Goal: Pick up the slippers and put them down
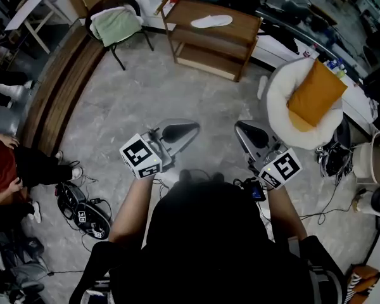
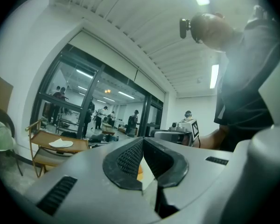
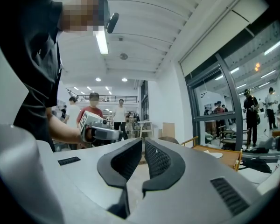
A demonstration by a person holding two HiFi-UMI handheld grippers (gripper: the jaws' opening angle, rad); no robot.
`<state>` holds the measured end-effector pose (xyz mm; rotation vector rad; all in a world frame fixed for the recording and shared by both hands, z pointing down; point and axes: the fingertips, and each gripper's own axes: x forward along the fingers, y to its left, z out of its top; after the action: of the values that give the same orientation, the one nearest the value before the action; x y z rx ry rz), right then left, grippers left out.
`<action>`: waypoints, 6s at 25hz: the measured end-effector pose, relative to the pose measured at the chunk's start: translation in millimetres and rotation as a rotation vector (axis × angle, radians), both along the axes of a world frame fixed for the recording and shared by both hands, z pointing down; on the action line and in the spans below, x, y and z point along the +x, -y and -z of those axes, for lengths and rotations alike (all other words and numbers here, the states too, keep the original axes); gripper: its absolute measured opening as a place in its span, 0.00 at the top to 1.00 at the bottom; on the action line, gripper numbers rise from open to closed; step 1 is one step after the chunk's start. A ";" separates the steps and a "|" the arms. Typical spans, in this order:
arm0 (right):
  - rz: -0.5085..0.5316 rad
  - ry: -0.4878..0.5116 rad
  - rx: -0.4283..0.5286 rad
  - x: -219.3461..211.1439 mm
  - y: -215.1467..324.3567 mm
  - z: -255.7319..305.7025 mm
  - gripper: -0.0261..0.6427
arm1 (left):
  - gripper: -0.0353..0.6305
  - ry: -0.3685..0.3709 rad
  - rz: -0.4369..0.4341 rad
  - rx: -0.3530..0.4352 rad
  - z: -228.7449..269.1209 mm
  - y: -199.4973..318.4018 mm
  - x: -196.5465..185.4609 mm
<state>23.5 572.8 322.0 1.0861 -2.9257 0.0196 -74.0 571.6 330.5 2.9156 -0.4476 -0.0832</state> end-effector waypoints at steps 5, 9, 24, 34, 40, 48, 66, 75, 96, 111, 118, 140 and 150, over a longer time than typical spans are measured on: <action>-0.012 0.013 -0.001 13.1 0.7 -0.1 0.91 | 0.93 -0.005 0.003 -0.010 -1.0 0.0 8.5; -0.013 0.020 -0.004 22.1 -0.4 -1.0 0.91 | 0.93 0.010 0.006 -0.017 -4.4 -2.3 17.8; -0.020 0.025 0.005 71.2 0.4 -3.4 0.91 | 0.93 0.056 0.035 -0.027 -11.0 0.3 56.3; 0.003 0.041 -0.010 80.8 16.7 -12.5 0.91 | 0.93 0.062 0.065 -0.048 -17.9 9.0 69.7; 0.002 0.021 -0.014 67.3 49.6 -13.6 0.91 | 0.93 0.053 0.057 -0.050 -23.3 42.1 59.7; -0.013 -0.004 -0.014 30.6 127.5 -14.4 0.91 | 0.93 0.062 0.040 -0.032 -26.1 121.5 24.6; -0.144 -0.034 0.004 -7.3 256.5 1.5 0.91 | 0.93 0.036 0.004 -0.061 -29.8 268.2 -26.3; -0.127 -0.007 -0.019 13.3 313.4 -16.9 0.91 | 0.93 0.059 0.036 -0.090 -44.5 321.9 -15.5; 0.057 -0.004 0.002 109.1 553.7 -9.6 0.91 | 0.93 0.088 0.259 -0.167 -51.9 535.4 57.1; 0.122 -0.037 -0.094 92.8 644.8 -47.6 0.91 | 0.93 0.064 0.300 -0.334 -109.8 621.7 42.5; 0.105 -0.083 -0.175 67.0 710.8 -69.1 0.91 | 0.93 0.077 0.265 -0.462 -170.3 684.9 18.6; 0.113 -0.188 -0.439 44.6 824.9 -236.7 0.91 | 0.89 0.048 0.267 -0.890 -361.5 772.1 17.9; 0.170 -0.131 -0.544 34.3 808.6 -297.9 0.91 | 0.57 -0.251 0.201 -1.086 -382.0 770.5 46.4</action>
<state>57.8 -235.8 619.9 0.7193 -2.6348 0.6678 -27.6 -198.9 712.6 1.7682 -0.5198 -0.1663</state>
